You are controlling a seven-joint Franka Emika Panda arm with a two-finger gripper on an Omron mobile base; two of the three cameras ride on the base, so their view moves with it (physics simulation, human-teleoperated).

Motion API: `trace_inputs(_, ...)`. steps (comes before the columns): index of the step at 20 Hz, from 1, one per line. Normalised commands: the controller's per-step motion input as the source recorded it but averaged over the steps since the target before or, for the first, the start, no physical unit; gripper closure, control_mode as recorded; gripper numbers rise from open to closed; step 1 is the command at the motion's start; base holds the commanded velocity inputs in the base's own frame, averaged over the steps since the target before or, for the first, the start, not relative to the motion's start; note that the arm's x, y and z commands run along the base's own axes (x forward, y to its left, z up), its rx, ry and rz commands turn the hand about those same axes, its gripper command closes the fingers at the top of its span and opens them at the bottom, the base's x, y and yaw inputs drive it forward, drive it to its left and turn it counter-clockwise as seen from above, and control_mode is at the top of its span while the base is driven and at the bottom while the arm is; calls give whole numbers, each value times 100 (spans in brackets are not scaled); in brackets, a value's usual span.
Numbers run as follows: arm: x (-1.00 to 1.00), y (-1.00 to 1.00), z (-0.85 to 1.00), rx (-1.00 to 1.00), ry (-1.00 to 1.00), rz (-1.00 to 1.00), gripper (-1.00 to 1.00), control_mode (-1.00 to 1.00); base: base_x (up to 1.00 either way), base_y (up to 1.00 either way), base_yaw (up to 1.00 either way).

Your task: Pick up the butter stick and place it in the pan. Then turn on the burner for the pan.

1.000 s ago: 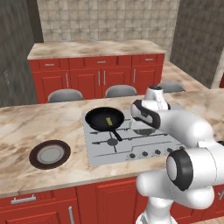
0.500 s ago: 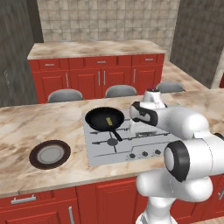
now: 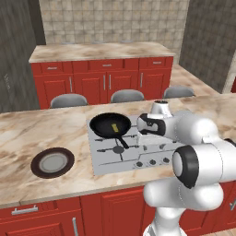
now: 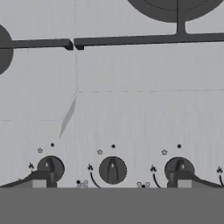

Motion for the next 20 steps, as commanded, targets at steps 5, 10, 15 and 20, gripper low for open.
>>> trace_inputs(5,-20,-2,-20,0,0,0,-100,-100,0,0,0)
trace_inputs(10,-13,0,-18,0,0,0,-100,-100,0,0,0)
trace_inputs(15,-11,0,-16,0,0,0,-100,-100,0,0,0)
trace_inputs(20,-5,0,-12,0,0,0,-100,-100,0,0,0)
